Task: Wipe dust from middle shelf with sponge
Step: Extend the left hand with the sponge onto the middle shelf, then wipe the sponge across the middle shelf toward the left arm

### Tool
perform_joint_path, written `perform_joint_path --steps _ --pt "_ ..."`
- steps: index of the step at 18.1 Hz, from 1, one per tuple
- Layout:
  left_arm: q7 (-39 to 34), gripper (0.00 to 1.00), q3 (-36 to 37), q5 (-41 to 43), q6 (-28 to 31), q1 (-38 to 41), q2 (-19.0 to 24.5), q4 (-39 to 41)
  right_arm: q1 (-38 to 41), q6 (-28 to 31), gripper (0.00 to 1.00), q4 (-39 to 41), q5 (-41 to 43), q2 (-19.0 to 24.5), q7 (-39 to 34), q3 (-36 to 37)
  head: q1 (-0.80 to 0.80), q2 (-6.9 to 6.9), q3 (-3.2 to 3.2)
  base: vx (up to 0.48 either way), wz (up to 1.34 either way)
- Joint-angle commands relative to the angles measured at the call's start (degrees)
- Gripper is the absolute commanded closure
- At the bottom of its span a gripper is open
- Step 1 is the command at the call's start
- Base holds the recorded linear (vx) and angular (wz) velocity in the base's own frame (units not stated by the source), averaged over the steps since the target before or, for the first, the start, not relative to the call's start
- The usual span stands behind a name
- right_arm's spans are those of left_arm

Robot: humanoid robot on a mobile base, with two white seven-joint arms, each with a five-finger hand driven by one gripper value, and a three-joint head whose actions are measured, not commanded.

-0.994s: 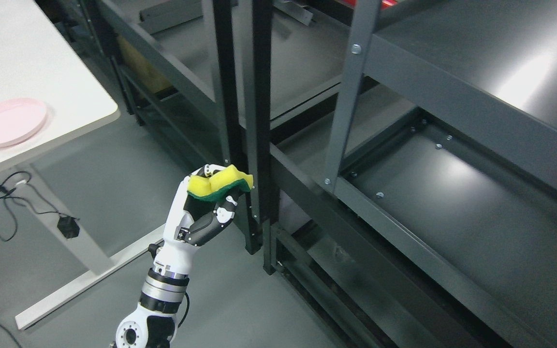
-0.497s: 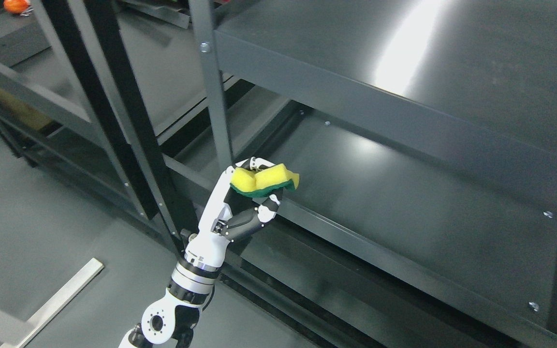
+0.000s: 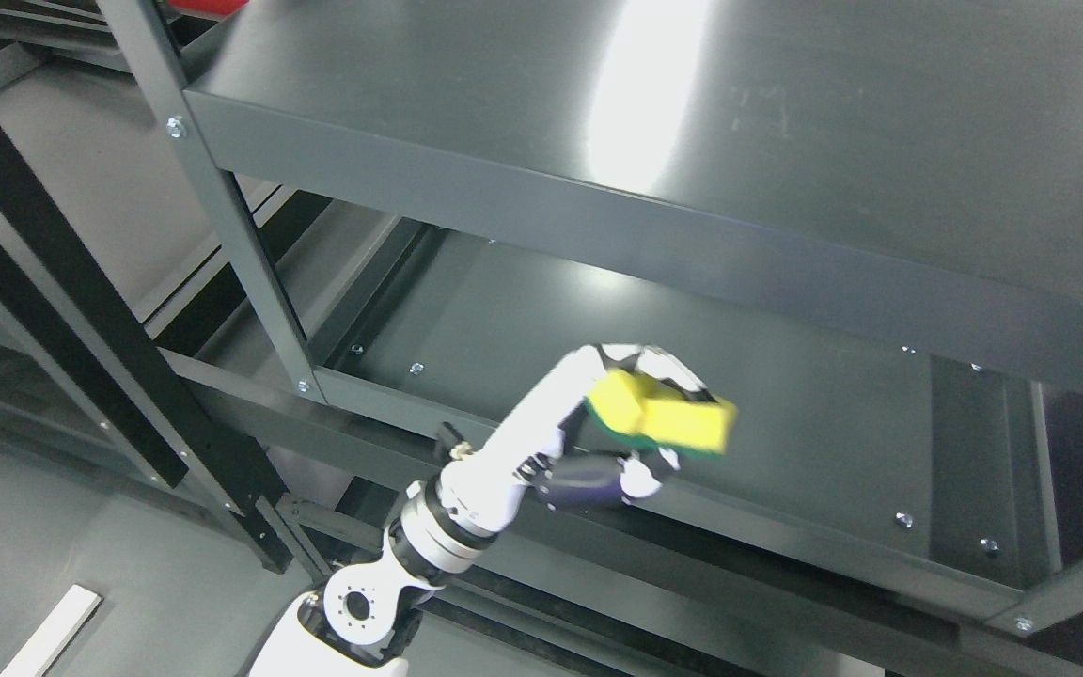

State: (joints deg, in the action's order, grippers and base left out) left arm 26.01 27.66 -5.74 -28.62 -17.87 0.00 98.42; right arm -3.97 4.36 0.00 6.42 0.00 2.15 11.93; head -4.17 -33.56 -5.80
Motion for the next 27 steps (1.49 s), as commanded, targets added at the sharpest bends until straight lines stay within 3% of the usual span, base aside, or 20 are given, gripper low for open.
perform_joint_path --steps 1,4,7,14,19,27 --pt "3.52 0.95 11.35 10.47 -2.14 -2.78 1.00 0.02 0.01 0.04 0.00 1.00 0.00 -1.00 -0.04 -0.07 0.00 0.00 0.00 0.009 -0.16" --pt "4.48 0.95 13.47 19.42 -8.89 -3.22 1.00 0.02 0.01 0.04 0.00 1.00 0.00 -1.00 -0.04 -0.07 0.00 0.00 0.00 -0.004 -0.21" --pt "5.01 0.95 9.89 24.89 -16.38 -4.80 1.00 1.68 0.01 0.04 0.00 1.00 0.00 -1.00 -0.04 -0.07 0.00 0.01 0.00 -0.020 -0.40" --pt "9.49 0.96 -4.36 26.57 -16.38 -14.90 1.00 3.27 0.01 0.04 0.00 1.00 0.00 -1.00 -0.04 0.02 0.00 0.03 0.00 -0.013 -0.47" --pt "9.41 0.96 -9.80 26.14 -16.38 -15.26 1.00 3.27 0.01 0.04 0.00 1.00 0.00 -1.00 -0.04 0.02 0.00 0.03 0.00 -0.004 -0.14" --pt "8.97 1.00 -8.78 23.50 -16.38 -16.05 1.00 3.36 0.01 0.04 0.00 1.00 0.00 -1.00 -0.04 0.02 0.00 0.03 0.00 0.001 0.01"
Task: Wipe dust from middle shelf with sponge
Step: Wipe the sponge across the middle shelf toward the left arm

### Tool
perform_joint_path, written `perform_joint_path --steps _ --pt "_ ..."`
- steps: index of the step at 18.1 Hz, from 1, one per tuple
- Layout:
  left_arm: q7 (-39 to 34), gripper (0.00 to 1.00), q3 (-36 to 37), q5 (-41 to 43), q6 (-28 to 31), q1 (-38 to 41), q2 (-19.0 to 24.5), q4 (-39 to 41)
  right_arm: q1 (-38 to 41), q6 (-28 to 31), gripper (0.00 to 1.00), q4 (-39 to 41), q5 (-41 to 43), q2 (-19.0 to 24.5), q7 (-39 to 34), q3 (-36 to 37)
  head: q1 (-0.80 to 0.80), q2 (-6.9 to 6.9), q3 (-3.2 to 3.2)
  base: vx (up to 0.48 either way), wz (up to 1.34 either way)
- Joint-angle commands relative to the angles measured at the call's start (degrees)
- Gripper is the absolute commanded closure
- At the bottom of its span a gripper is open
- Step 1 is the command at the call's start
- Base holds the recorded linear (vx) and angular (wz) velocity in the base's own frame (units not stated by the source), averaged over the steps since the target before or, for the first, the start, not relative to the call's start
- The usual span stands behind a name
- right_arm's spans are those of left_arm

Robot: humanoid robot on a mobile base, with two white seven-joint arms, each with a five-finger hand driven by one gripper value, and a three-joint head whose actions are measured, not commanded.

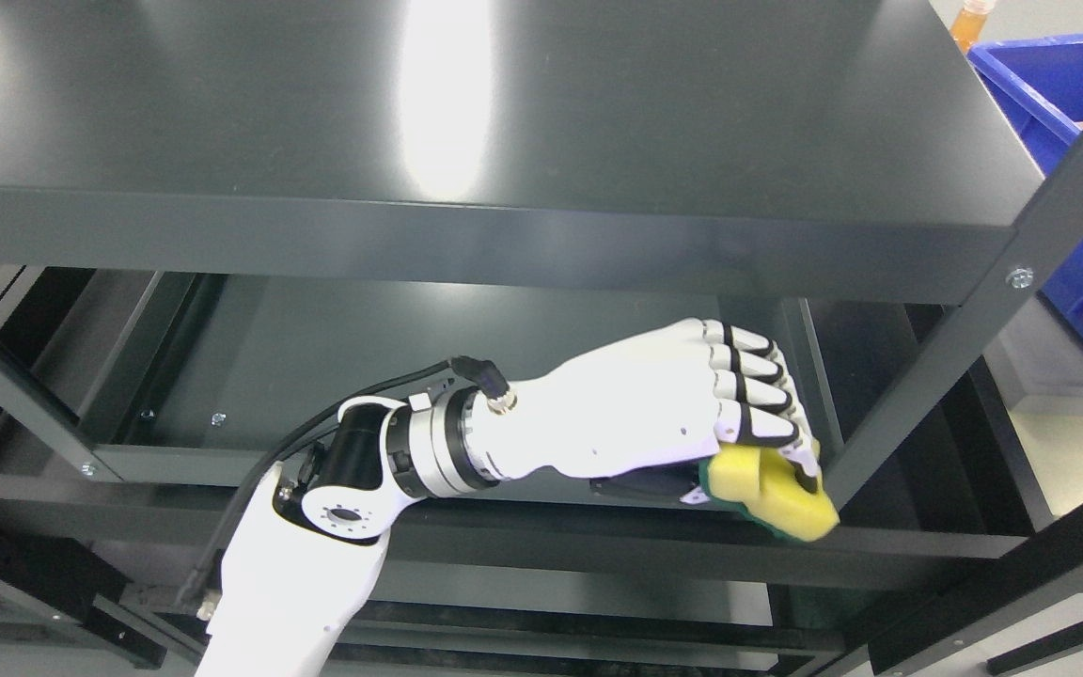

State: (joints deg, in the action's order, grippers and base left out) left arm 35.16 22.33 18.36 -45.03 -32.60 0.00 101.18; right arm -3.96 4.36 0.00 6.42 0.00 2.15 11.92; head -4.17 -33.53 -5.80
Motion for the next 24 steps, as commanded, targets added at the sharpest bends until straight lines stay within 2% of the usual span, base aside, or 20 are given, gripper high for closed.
perform_joint_path --steps 1,3,15,24 --pt "-0.44 1.00 -2.22 -0.61 0.03 -1.85 1.00 0.60 0.00 0.04 0.00 1.00 0.00 -1.00 -0.04 0.03 0.00 0.00 0.00 0.000 0.00" --pt "-0.97 1.00 -0.28 -0.61 0.03 -2.64 1.00 0.60 0.00 0.04 0.00 1.00 0.00 -1.00 -0.04 -0.06 0.00 0.00 0.00 0.000 0.00" --pt "-0.70 1.00 -0.97 -5.00 0.03 -3.35 1.00 0.51 0.00 0.04 0.00 1.00 0.00 -1.00 -0.04 -0.06 0.00 0.00 0.00 0.000 0.00" --pt "-0.26 1.00 -1.24 -5.18 0.03 -5.90 1.00 0.51 0.00 0.04 0.00 1.00 0.00 -1.00 -0.04 0.03 0.00 0.00 0.00 -0.048 -0.10"
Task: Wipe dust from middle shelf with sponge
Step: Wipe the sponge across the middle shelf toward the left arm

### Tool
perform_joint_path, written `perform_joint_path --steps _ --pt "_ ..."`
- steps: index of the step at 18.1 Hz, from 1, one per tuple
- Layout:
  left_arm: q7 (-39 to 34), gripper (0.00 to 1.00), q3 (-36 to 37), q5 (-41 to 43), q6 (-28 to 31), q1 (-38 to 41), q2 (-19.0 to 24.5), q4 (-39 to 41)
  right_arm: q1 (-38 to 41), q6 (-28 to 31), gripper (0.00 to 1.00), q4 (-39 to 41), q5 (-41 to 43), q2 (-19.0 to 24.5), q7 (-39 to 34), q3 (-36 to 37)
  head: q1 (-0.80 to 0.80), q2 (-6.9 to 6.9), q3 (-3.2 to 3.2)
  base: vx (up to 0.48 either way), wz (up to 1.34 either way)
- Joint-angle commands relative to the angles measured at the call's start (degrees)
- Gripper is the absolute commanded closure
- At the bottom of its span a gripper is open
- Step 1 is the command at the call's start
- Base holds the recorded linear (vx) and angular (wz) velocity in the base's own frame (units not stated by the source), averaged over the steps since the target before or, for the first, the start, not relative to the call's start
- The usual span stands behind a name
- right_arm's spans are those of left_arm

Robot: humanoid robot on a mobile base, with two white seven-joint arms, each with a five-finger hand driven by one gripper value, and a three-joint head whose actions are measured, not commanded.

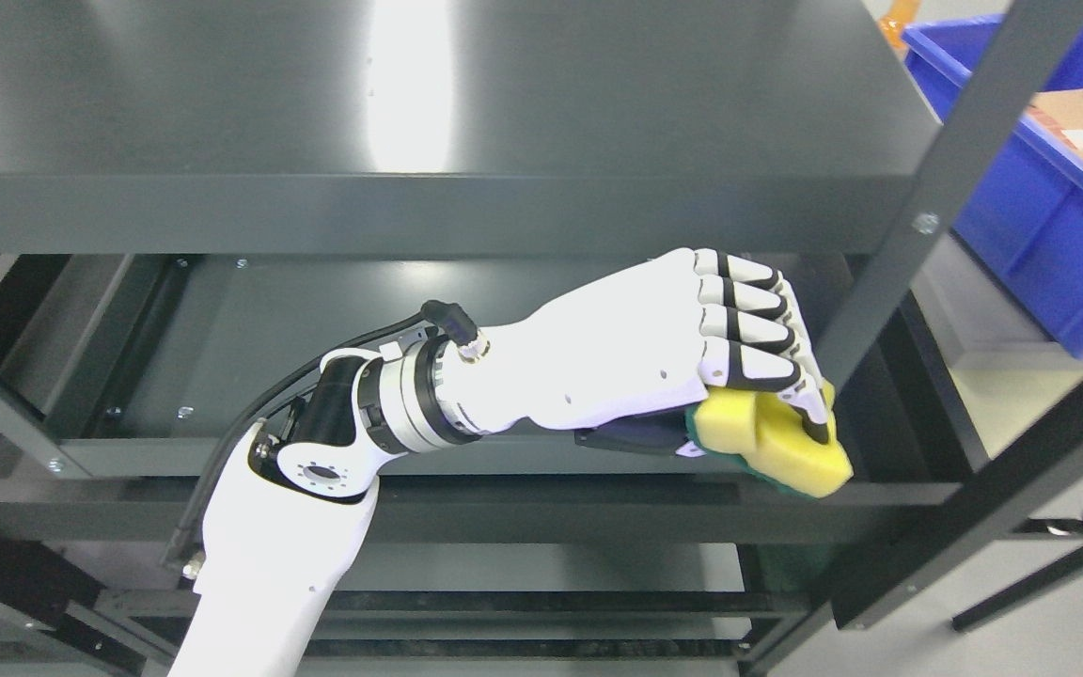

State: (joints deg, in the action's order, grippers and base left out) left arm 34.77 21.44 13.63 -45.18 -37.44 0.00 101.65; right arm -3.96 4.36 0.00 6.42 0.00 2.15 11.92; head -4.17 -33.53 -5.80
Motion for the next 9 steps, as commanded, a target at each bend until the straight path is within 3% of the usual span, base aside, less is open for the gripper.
perform_joint_path --steps 1,4,9 --pt "0.12 1.00 -0.70 -0.44 0.18 -1.76 1.00 0.04 0.00 0.04 0.00 1.00 0.00 -1.00 -0.04 -0.05 0.00 0.00 0.00 -0.103 -0.23" --pt "-0.05 1.00 -2.98 -0.97 0.18 -1.94 2.88 0.04 0.00 0.04 0.00 1.00 0.00 -1.00 -0.04 0.04 0.00 0.00 0.00 -0.103 -0.22" --pt "-0.49 1.00 -8.43 -7.55 0.18 -1.76 17.82 0.04 0.00 0.04 0.00 1.00 0.00 -1.00 -0.04 0.04 0.00 0.01 0.00 -0.053 -0.13"
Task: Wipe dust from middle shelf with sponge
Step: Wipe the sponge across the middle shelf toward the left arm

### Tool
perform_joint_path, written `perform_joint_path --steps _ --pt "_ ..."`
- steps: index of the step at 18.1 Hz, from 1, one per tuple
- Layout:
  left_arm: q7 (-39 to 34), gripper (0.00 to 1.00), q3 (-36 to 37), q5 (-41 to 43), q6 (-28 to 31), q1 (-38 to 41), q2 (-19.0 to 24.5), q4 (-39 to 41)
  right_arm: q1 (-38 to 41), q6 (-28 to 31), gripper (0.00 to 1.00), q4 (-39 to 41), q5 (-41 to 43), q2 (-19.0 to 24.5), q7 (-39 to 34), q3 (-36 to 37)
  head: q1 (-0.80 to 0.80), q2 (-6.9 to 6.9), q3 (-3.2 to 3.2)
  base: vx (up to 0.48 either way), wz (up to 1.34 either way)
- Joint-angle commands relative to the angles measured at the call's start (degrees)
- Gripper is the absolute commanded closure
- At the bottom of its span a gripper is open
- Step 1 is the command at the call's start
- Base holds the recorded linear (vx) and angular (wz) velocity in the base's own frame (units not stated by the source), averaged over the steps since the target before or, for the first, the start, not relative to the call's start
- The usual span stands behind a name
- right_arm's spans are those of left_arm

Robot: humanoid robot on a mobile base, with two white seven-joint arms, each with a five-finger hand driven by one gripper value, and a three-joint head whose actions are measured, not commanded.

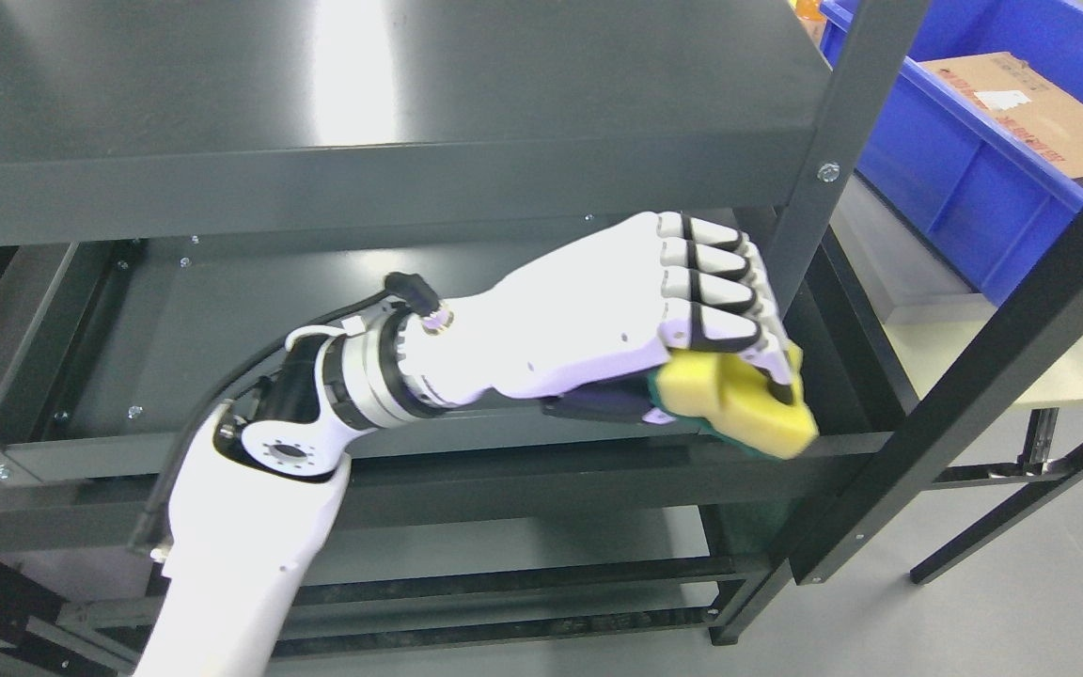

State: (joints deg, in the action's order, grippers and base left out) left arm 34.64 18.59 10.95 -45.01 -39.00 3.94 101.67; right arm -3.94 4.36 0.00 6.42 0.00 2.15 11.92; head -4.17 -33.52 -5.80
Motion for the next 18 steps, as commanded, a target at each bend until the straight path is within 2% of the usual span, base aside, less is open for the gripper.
perform_joint_path --steps 1,12,18 --pt "-0.45 1.00 -6.01 -6.37 0.01 -0.20 15.73 0.02 -0.01 0.04 0.00 1.00 0.00 -1.00 -0.04 0.03 0.00 0.00 0.00 0.000 0.00" --pt "-2.21 0.99 -6.20 -17.27 0.01 -1.43 31.47 0.02 -0.01 0.04 0.00 1.00 0.00 -1.00 -0.04 0.03 0.00 0.00 0.00 0.005 0.02" --pt "-2.21 0.99 -4.79 -19.65 0.01 -0.82 42.71 0.02 -0.01 0.04 0.00 1.00 0.00 -1.00 -0.04 0.03 0.00 0.00 0.00 -0.044 0.01"
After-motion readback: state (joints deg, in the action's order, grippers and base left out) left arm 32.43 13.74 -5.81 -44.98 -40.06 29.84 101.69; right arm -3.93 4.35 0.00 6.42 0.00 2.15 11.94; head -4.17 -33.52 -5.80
